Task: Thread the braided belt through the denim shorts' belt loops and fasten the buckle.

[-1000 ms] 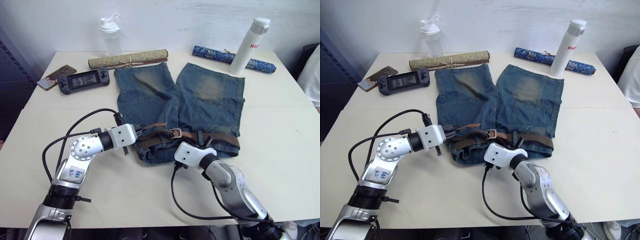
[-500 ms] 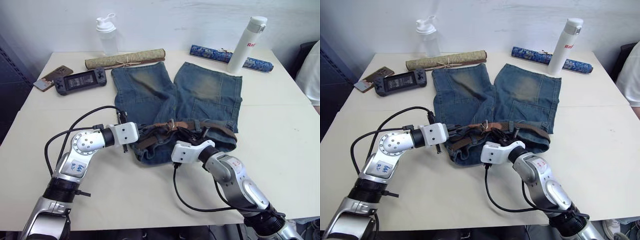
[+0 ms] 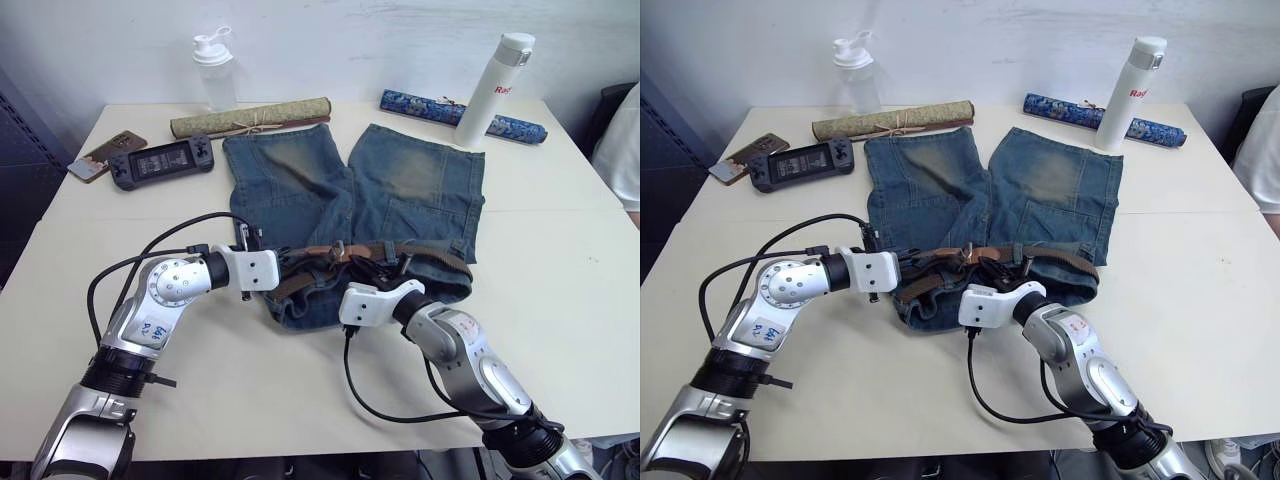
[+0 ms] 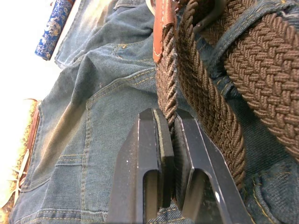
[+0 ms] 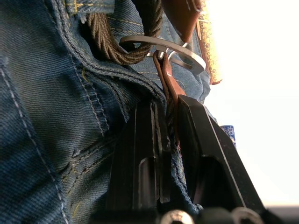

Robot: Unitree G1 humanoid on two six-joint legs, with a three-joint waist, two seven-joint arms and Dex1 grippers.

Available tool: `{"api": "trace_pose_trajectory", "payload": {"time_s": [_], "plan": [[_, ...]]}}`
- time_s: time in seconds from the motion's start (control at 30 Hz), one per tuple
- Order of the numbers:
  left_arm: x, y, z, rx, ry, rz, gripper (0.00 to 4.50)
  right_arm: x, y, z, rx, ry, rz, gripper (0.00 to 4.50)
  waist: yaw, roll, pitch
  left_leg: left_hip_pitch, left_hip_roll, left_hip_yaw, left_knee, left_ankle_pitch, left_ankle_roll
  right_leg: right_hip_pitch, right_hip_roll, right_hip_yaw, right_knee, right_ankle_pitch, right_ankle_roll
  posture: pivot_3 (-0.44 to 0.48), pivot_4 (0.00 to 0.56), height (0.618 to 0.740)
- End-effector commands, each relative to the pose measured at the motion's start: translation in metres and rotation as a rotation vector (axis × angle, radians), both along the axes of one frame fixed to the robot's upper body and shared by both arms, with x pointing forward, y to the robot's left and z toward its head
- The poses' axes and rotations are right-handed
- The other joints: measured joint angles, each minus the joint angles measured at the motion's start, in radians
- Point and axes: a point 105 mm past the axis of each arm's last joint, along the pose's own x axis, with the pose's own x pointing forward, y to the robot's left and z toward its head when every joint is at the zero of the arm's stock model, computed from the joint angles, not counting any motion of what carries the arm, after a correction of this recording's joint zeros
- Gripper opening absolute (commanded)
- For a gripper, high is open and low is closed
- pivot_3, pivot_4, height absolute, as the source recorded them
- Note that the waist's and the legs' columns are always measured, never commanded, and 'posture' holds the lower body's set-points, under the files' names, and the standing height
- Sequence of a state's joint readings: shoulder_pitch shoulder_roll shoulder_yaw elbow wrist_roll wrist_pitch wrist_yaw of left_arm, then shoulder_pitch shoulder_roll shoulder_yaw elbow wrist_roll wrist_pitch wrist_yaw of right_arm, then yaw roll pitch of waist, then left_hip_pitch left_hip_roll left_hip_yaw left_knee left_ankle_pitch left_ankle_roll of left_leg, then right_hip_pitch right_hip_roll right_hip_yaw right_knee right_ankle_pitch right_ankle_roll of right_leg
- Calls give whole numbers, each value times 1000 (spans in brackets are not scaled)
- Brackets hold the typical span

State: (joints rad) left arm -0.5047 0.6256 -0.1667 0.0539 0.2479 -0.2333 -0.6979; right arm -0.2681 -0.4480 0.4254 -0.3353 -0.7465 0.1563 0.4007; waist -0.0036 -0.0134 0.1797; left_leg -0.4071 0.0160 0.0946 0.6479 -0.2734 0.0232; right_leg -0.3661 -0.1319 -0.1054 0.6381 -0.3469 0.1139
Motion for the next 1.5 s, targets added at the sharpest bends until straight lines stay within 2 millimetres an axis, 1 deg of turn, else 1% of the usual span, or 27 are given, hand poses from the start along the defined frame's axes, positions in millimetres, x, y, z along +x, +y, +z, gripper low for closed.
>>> {"api": "trace_pose_trajectory", "payload": {"time_s": [0.03,0.13,0.23,0.4,0.43,0.57,0.7,0.83,1.0,1.1,1.5], "plan": [[3,-9,17,-28,-69,-14,0,-5,7,12,28,-46,40,67,-1,0,0,0,0,0,0,0,0,0,0,0,0,0,0,0,150,717],[4,-14,20,5,-84,-37,0,-5,8,12,26,-42,41,67,-1,0,0,0,0,0,0,0,0,-1,0,0,0,0,0,0,150,717],[1,-25,20,43,-94,-88,0,-5,8,11,24,-39,44,67,0,0,0,0,0,1,0,0,0,-1,1,0,1,0,0,0,150,717],[-4,-33,12,98,-84,-153,0,-5,9,11,32,-37,44,67,-1,0,0,0,0,1,0,0,0,-1,1,1,1,0,0,0,150,717],[-5,-32,12,90,-79,-155,0,-5,9,11,34,-35,41,67,-1,0,0,0,0,1,0,0,0,-1,1,0,1,0,0,0,150,717],[-3,-17,12,97,-85,-114,0,-5,6,10,35,-28,32,67,-1,0,0,0,0,1,0,0,0,-1,1,1,2,0,0,0,150,717],[5,4,21,129,-137,-40,0,-6,7,9,38,-24,35,67,-1,0,0,-1,0,1,0,0,0,-2,1,1,2,0,0,0,150,717],[6,12,20,169,-148,-21,0,-5,7,8,39,-23,34,67,0,0,0,-1,0,1,0,0,0,-2,0,0,3,0,0,0,150,717],[4,13,12,211,-128,-33,0,-4,7,10,49,-27,33,67,-1,0,0,-1,0,1,0,0,0,-2,0,0,3,0,0,0,150,717],[6,12,12,207,-133,-34,0,-4,7,11,44,-31,33,67,-1,0,0,-1,0,2,0,0,0,-3,0,0,4,0,0,0,150,717],[8,-9,10,194,-141,-98,0,-5,6,9,35,-31,32,67,0,0,0,-2,0,3,1,0,0,-5,0,0,6,0,0,0,150,717]]}}
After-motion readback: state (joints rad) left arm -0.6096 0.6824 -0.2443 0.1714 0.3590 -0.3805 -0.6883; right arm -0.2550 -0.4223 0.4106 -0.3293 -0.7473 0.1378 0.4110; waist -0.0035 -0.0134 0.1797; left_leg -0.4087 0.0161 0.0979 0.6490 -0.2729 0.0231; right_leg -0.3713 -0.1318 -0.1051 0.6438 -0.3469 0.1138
